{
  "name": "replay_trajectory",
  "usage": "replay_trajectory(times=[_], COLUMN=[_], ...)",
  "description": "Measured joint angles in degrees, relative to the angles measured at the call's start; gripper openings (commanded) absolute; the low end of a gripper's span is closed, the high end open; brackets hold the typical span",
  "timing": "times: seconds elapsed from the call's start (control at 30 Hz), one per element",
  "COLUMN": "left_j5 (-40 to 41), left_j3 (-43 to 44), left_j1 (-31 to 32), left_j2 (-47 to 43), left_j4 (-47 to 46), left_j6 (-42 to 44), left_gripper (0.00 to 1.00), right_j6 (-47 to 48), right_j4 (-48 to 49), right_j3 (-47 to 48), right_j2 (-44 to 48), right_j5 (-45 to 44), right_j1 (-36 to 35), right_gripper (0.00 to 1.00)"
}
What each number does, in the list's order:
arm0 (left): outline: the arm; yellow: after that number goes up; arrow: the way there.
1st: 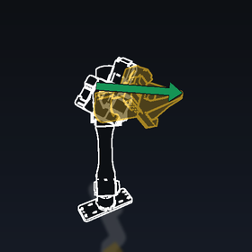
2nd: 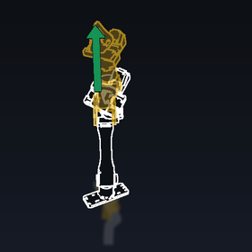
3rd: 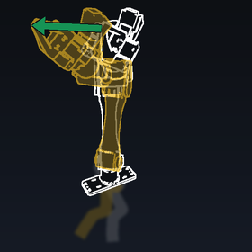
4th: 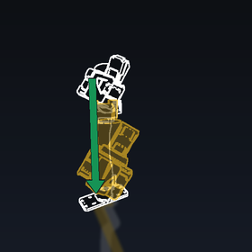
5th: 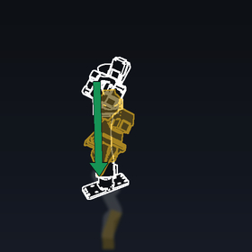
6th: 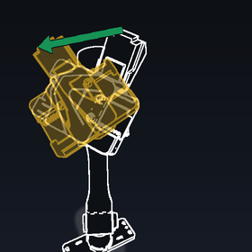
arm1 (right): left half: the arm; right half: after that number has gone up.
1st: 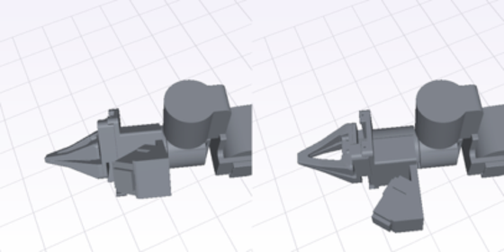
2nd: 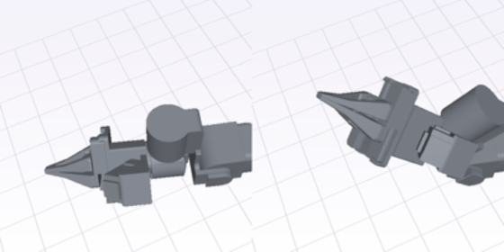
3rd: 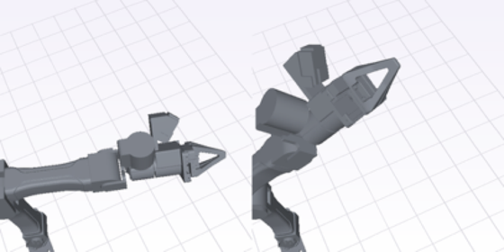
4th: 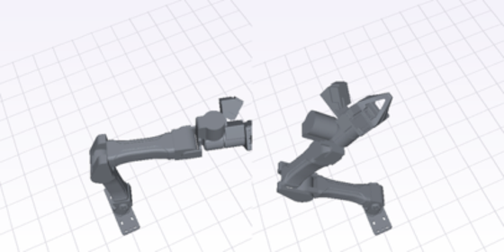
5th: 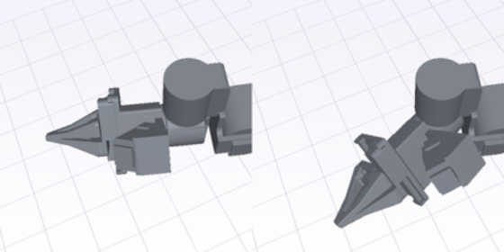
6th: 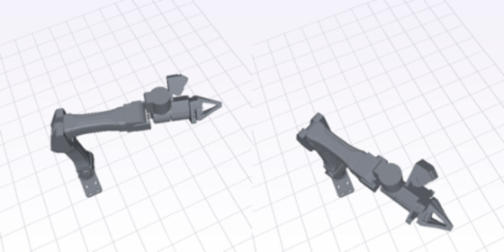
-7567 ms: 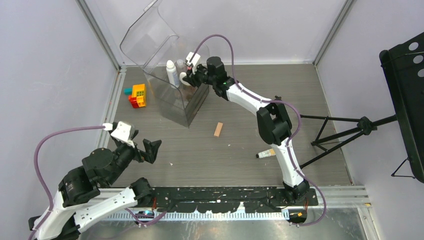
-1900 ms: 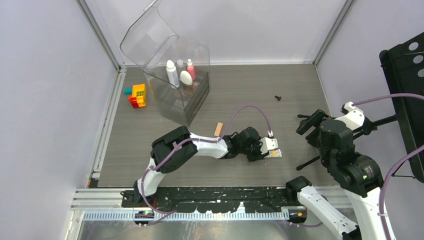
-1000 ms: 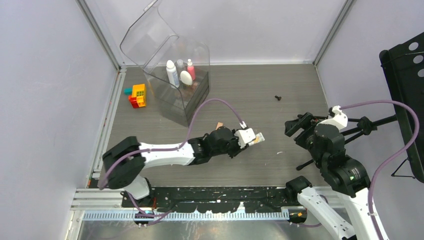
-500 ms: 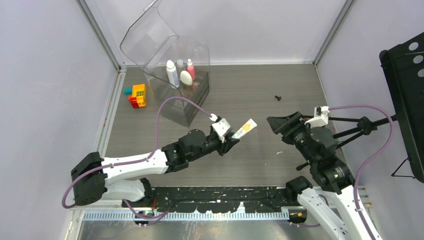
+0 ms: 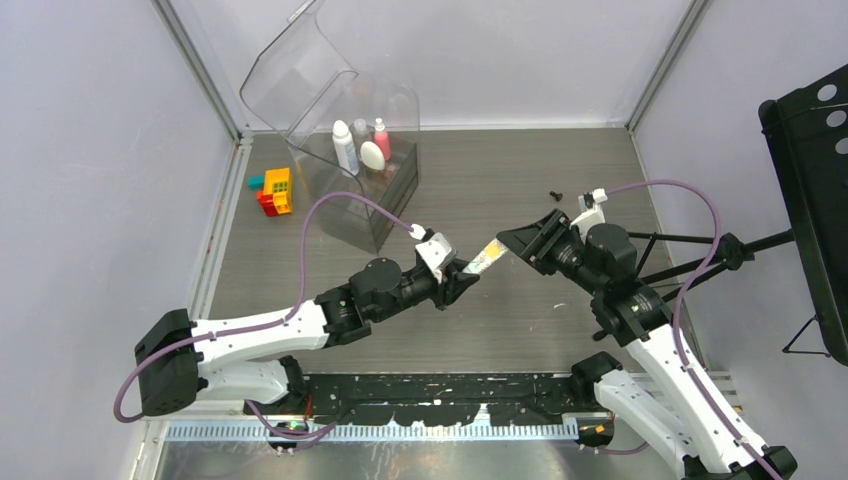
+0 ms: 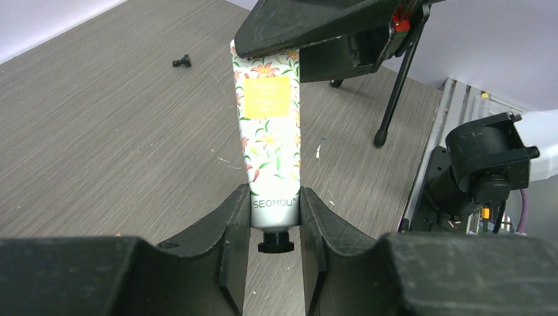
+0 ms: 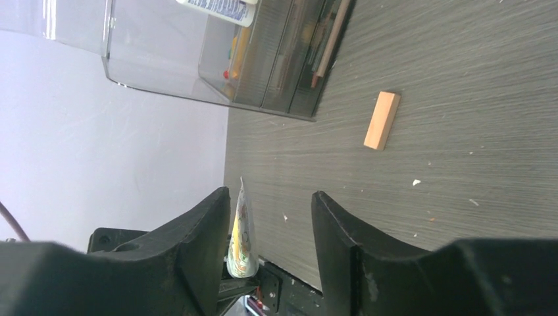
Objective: Organize the makeup
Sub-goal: Place the makeup in the storage box.
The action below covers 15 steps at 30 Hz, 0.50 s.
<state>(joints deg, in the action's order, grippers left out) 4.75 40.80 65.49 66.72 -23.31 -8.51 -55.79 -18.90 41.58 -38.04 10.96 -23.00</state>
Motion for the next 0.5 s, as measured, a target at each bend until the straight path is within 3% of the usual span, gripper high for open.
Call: replay_trajectory(times=[0.33, 0.5], left_j5=[-0.5, -0.2], left_j3=[-0.1, -0.2], left_j1=[0.0, 0.0], left_j2=[0.0, 0.0], left_j4=[0.0, -0.1], left_j6=[-0.2, -0.5], left_gripper=[0.25, 0.51], right_j6=[-1.1, -1.1], right_j4=[3.0, 3.3], right_j3=[-1.0, -1.4], right_j2=[0.0, 0.7], right_j5=[2.6, 3.2], right_j1=[0.0, 0.0], right_gripper=[0.1, 0.0])
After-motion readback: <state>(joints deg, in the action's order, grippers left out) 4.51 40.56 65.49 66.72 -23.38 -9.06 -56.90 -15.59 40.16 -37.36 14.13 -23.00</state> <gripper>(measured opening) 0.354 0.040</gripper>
